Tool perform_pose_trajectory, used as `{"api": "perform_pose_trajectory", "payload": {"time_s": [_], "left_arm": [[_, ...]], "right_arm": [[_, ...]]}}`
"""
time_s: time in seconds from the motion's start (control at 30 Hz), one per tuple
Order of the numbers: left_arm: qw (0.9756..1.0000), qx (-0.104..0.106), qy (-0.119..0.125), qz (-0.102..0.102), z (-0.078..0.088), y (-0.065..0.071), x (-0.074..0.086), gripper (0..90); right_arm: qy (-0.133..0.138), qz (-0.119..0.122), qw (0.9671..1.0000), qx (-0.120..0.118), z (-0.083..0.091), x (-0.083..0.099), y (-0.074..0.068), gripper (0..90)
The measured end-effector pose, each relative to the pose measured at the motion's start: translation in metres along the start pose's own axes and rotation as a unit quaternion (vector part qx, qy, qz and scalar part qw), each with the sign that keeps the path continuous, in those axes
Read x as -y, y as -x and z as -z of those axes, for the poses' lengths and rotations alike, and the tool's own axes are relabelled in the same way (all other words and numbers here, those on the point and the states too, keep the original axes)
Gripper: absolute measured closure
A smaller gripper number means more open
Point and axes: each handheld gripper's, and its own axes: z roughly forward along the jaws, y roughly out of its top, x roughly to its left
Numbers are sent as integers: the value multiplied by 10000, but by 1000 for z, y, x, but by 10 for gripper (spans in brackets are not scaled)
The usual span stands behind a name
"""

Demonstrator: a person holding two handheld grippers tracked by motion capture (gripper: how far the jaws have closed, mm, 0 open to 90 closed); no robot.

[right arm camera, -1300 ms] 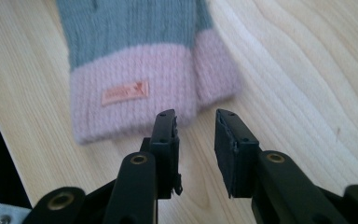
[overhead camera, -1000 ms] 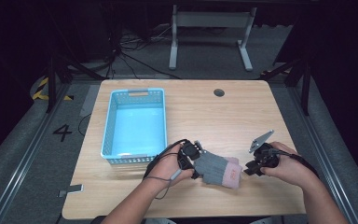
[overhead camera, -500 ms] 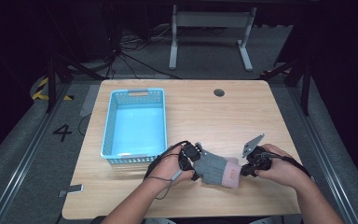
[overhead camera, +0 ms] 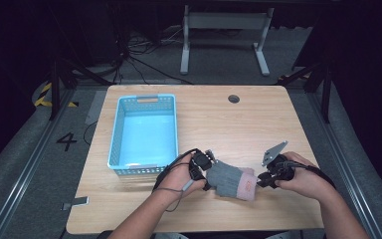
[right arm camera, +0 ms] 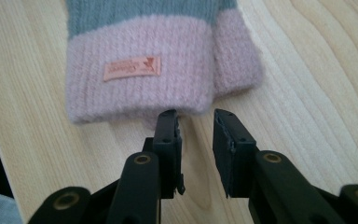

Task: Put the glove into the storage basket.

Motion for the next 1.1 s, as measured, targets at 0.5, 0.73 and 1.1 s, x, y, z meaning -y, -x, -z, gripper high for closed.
{"api": "perform_pose_trajectory", "payload": {"time_s": [0.5,0.73,1.1], "left_arm": [[9996,-236,148,-83,-4,4,-3,642],[9984,-363,408,-130,6,7,-3,848],[9975,-433,515,-227,25,20,1,866]], "right_arm": [[-17,246,9996,146,-10,-8,-3,822],[-23,233,9996,136,-5,-9,-5,867],[269,101,9992,270,16,-13,-8,876]]}}
